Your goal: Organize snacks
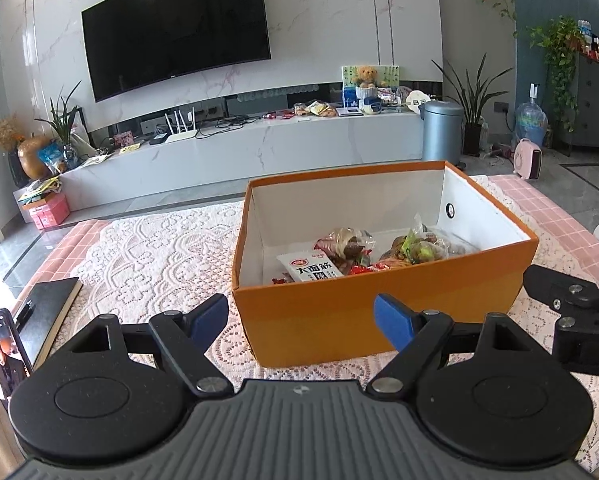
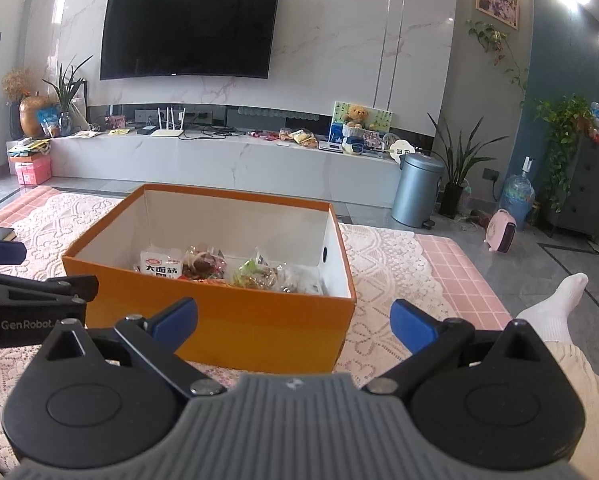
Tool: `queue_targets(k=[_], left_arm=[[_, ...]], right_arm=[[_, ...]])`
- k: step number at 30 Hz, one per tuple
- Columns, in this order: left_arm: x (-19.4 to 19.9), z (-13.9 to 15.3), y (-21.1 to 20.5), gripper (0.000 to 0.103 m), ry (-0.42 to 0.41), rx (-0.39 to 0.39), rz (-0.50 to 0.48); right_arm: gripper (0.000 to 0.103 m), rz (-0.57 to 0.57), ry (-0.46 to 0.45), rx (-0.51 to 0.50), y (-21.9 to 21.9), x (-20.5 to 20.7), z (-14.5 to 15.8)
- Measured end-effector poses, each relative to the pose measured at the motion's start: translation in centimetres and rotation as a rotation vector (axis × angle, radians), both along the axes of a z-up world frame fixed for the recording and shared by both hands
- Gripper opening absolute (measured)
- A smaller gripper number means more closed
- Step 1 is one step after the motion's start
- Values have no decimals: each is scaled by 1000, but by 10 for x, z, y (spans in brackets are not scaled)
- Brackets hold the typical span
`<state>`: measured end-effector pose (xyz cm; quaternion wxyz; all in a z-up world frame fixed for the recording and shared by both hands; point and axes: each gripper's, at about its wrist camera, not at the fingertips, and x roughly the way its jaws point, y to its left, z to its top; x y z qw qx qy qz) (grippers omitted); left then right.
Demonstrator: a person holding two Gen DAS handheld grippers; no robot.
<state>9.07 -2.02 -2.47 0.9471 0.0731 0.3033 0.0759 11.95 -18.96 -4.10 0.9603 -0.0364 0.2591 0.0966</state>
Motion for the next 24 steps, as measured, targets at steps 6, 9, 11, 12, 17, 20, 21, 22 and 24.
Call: queue_targets(k=[6,9,11,12,17,20,21,22,24], left_arm=[[-1,-1,-2,97,9,3,-5],[-2,0,-4,97,8,8,-12],[-3,1,-6,97,6,10,-15],[-3,2,-6,97,6,11,-16],[-3,4,-6,97,2,8,-14],[-2,5,-5,97,2,8,-14],[-3,5,-5,97,3,8,-14],[-2,4,-5,97,2,8,-14],[-3,4,-5,97,2,8,-14]], right_arm=[[99,-9,7,11,-1,5,0],[99,-14,5,14,-2,3,1],[99,-16,3,17,-2,2,2],[99,-18,1,19,-3,2,3],[99,-20,-8,21,-3,0,4],[99,-20,-9,20,-3,0,4],[99,-20,-9,20,-3,0,4],[99,-19,-8,20,-3,-1,4],[99,-18,-7,20,-3,-1,4]])
